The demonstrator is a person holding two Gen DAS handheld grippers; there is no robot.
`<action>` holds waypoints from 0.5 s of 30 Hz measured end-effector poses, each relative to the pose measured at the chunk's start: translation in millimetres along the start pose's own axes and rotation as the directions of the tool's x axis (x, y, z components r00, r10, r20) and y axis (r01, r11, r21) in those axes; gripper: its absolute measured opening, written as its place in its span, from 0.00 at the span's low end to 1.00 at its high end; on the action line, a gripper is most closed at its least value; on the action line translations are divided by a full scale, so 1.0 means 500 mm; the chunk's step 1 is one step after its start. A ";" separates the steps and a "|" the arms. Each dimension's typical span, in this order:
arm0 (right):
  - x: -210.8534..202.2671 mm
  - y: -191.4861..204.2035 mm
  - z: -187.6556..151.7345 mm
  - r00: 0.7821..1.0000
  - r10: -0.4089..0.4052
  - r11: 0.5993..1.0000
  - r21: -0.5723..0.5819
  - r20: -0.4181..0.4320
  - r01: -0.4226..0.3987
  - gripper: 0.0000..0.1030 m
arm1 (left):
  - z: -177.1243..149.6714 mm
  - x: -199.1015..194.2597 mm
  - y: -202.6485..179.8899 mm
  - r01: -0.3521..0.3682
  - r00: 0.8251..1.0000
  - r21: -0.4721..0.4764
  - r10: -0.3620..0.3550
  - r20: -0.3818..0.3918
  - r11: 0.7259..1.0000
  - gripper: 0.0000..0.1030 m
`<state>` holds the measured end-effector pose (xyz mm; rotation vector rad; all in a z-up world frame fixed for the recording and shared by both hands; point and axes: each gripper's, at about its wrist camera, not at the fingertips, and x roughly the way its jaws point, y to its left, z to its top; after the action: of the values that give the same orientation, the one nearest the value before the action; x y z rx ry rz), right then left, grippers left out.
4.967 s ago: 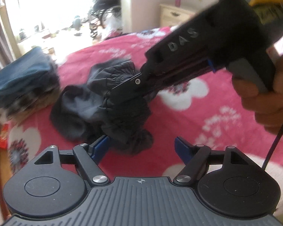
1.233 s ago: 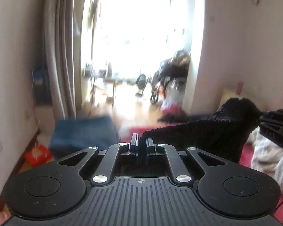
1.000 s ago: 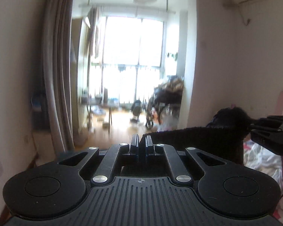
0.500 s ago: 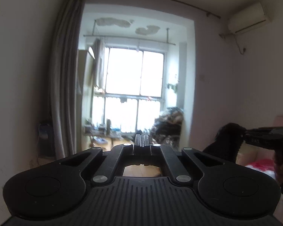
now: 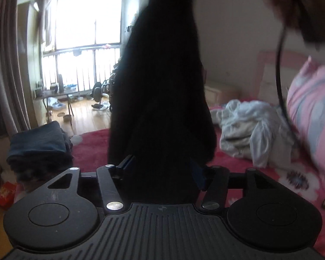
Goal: Fold clothes
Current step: 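Lift the trousers by the waistband with both grippers and shake them out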
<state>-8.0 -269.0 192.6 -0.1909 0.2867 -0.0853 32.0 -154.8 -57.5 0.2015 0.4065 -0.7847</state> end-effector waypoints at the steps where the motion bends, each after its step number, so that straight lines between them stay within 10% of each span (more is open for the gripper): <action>1: -0.005 0.003 0.008 1.000 0.003 1.000 -0.001 -0.001 -0.003 0.07 | -0.004 0.010 -0.009 -0.008 1.000 0.018 0.008 0.009 1.000 0.61; 8: -0.029 0.022 0.048 1.000 0.027 1.000 0.014 0.003 -0.027 0.07 | -0.030 0.011 -0.104 -0.145 0.987 0.173 0.131 0.090 0.974 0.72; 13: -0.047 0.035 0.050 1.000 0.007 1.000 -0.003 0.022 -0.007 0.07 | -0.019 -0.004 -0.092 -0.200 0.977 0.117 0.189 0.102 0.973 0.13; 15: -0.058 0.031 0.050 0.999 -0.017 1.000 -0.016 0.034 0.018 0.07 | -0.008 -0.030 -0.071 -0.218 0.969 0.064 0.208 0.130 0.974 0.07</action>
<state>-27.5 -246.2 221.0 -0.2111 0.2523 -0.0969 -4.3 -168.6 -55.8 0.2635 0.2335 -0.5978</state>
